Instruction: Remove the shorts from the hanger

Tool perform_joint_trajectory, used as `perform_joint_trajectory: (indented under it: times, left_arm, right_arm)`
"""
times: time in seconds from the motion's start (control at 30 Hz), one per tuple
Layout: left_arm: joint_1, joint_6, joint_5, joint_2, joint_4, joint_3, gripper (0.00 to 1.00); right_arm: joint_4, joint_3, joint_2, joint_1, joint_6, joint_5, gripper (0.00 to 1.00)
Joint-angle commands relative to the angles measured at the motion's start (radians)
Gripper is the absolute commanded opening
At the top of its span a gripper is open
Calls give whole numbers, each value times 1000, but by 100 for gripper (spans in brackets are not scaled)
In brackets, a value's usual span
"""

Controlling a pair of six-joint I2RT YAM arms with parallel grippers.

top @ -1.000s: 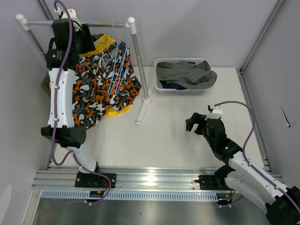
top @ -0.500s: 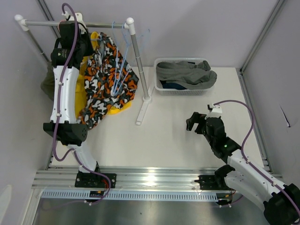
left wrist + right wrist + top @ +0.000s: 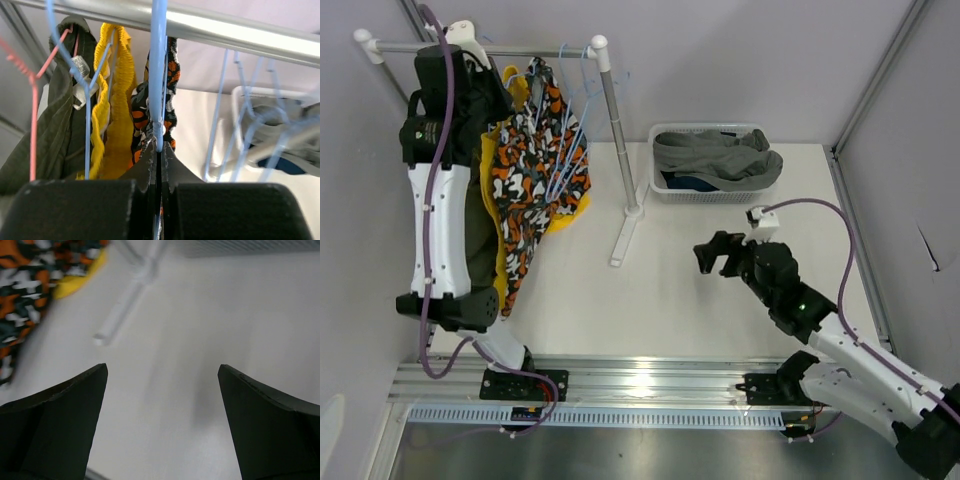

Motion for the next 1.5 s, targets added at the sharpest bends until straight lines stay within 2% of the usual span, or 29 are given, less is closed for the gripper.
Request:
perform_joint_trajectory:
  times: [0.0, 0.03, 0.13, 0.17, 0.2, 0.3, 0.43, 0.63, 0.73, 1.0, 1.03, 1.07, 1.17, 1.27, 1.47]
  left_arm:
    - [-19, -38, 54, -98, 22, 29, 0]
    - [-31, -37, 34, -103, 18, 24, 0]
    - [-38, -40, 27, -120, 19, 0, 0]
    - [-39, -43, 24, -124, 24, -15, 0]
    - [-39, -46, 24, -127, 25, -23, 0]
    - [-41, -52, 25, -134, 19, -29, 0]
    - [-41, -55, 37, -143, 14, -29, 0]
    - [-41, -64, 62, -179, 13, -45, 0]
    - [-39, -69, 79, -202, 13, -49, 0]
    - [-33, -94, 137, -262, 24, -88, 0]
    - [-30, -92, 140, -276, 24, -91, 0]
    - [-28, -89, 137, -282, 30, -103, 0]
    - [-13, -89, 135, -282, 30, -103, 0]
    - [-2, -103, 148, -282, 31, -101, 0]
    - [-1, -94, 137, -276, 41, -88, 0]
  right_arm:
    - [113, 204, 57, 145, -42, -42, 99]
    - [119, 303, 89, 248, -74, -24, 99]
    - [135, 464, 252, 420, -142, 75, 99]
    - [153, 571, 299, 516, -163, 97, 100]
    - [165, 624, 401, 557, -197, 112, 99]
    - [175, 851, 568, 661, -226, 145, 100]
    - [164, 1110, 868, 720, -237, 162, 99]
    - [64, 1470, 1138, 727, -200, 197, 100]
    - [27, 1529, 1229, 727, -202, 229, 99]
    - [107, 1534, 1338, 698, -200, 263, 99]
    - [115, 1536, 1344, 695, -200, 252, 96]
    - [115, 1536, 1350, 687, -197, 237, 64]
    - [84, 1534, 1364, 692, -177, 194, 0]
    - [32, 1497, 1352, 718, -159, 188, 0]
    - [60, 1208, 1199, 879, -120, 283, 0]
